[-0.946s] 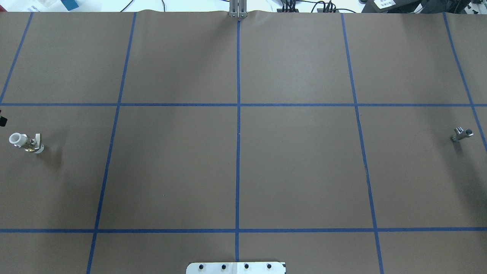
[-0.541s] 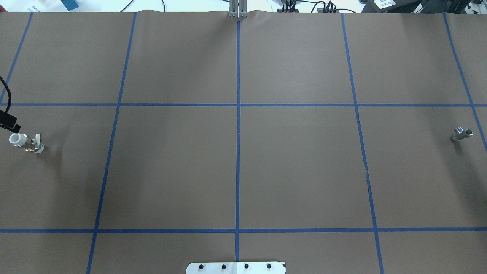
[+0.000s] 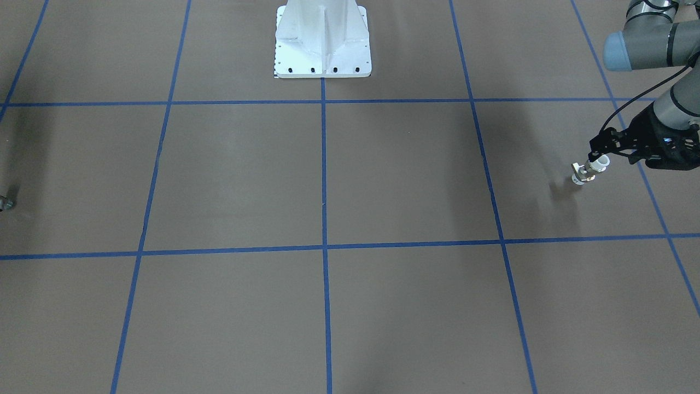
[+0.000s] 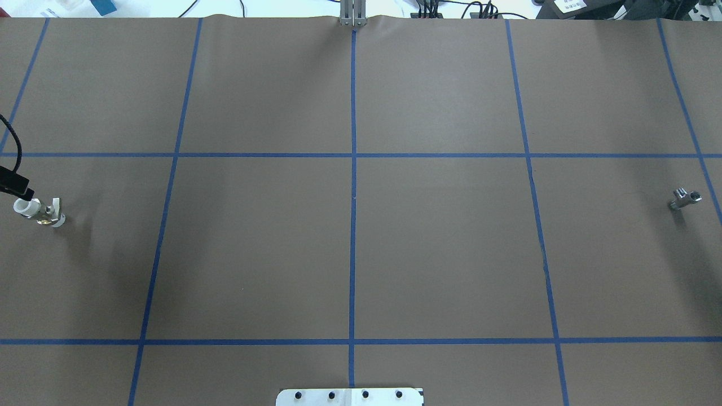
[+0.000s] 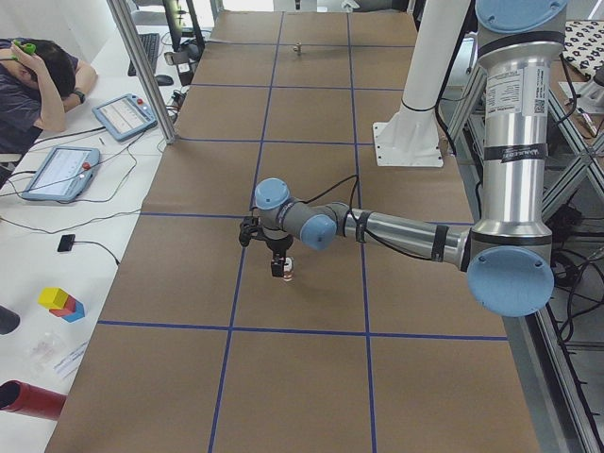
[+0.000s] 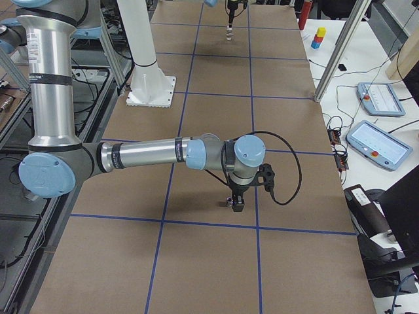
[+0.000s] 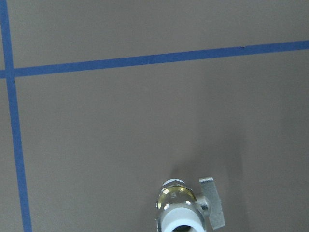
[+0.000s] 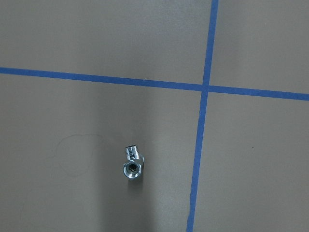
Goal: Assemble PPR valve and pipe with both arms
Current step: 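Lower the left gripper onto the white PPR valve and close it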
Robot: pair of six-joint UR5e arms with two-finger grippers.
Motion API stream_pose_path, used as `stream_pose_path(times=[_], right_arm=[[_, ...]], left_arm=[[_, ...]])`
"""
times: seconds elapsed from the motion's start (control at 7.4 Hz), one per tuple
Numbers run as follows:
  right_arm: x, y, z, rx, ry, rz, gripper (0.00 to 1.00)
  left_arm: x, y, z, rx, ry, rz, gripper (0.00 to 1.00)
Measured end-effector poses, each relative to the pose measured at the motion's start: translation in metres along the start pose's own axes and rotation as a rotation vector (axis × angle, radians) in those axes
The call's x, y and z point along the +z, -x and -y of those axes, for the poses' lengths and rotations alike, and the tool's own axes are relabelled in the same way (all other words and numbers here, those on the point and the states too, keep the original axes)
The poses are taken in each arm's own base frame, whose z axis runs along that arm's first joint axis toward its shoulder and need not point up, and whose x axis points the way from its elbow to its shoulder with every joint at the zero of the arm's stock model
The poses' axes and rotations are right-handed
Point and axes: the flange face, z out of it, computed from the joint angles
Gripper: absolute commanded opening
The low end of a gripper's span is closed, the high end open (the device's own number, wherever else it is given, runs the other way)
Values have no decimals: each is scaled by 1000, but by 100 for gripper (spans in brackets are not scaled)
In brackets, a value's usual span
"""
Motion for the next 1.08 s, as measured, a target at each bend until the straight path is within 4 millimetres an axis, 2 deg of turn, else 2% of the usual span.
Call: stream_pose_path(times=[0.27,0.54,0.68,0.81,0.95,1.08], right_arm=[[1,-1,0,1,1,0,99],[1,-1,0,2,2,0,99],[1,-1,0,2,2,0,99],[1,-1,0,2,2,0,99],[1,-1,0,2,2,0,99],[1,-1,0,2,2,0,99]], left_arm=[[12,-10,-2,7,7,20,100],[19,-10,-3,7,15,29,98],[23,-6,-3,9,13,29,94],[27,-3,-2,13,9,26,84],[30,0,-2,15,6,24,60],[32,2,-2,13,4,23,27]])
